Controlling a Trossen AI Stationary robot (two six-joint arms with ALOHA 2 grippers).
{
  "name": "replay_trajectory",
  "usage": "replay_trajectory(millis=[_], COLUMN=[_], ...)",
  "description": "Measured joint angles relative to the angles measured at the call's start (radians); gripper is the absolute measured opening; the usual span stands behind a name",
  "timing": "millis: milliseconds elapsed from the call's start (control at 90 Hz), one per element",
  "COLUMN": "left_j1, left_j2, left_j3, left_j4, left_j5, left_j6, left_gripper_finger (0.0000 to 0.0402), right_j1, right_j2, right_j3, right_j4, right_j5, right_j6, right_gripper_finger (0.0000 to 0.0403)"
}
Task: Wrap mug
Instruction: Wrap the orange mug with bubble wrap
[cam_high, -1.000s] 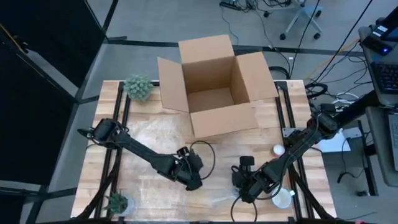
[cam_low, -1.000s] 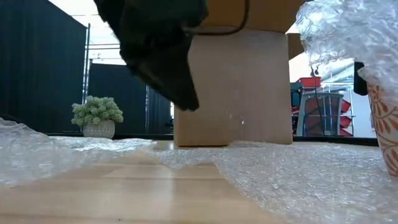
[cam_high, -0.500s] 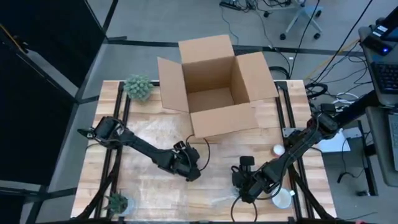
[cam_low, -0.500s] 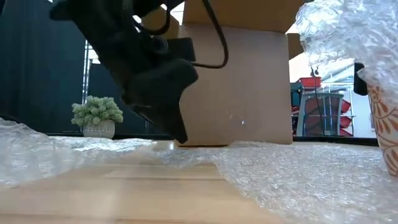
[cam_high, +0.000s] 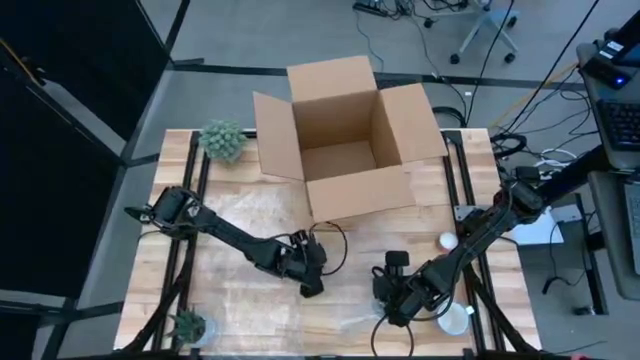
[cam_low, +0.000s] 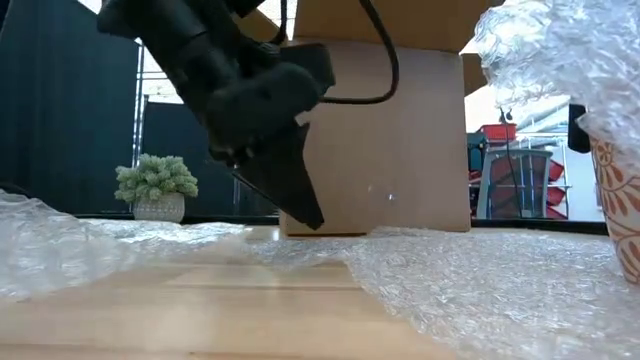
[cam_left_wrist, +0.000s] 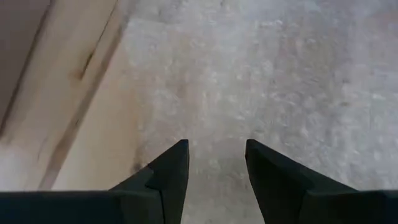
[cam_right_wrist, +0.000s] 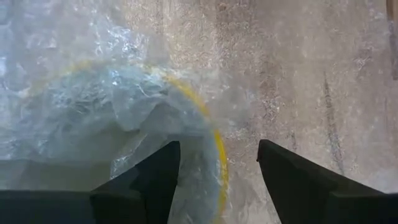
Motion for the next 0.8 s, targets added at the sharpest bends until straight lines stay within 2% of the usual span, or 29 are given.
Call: replay_trajectory(millis=[400, 678, 800], left_j1=[0.010, 0.034, 0.034], left_j2=[0.001, 0.091, 0.107], left_j3=[0.000, 0.006, 0.006], left_j4=[-0.005, 0.049, 0.082], left_j5=[0.024, 0.077, 0.079], left_j6=[0.054, 0.078, 0.079], left_gripper_finger=[0.0148, 0.0147, 0.0119], right_j1=[0.000, 0.000, 0.000], right_j2=[0.000, 0.000, 0.000], right_j3=[0.000, 0.000, 0.000], right_j4=[0.008, 0.009, 0.008], right_j5=[-0.004, -0.005, -0.005], right_j6=[-0.006, -0.001, -0.002], right_gripper_finger=[0.0205, 0.0205, 0.0205])
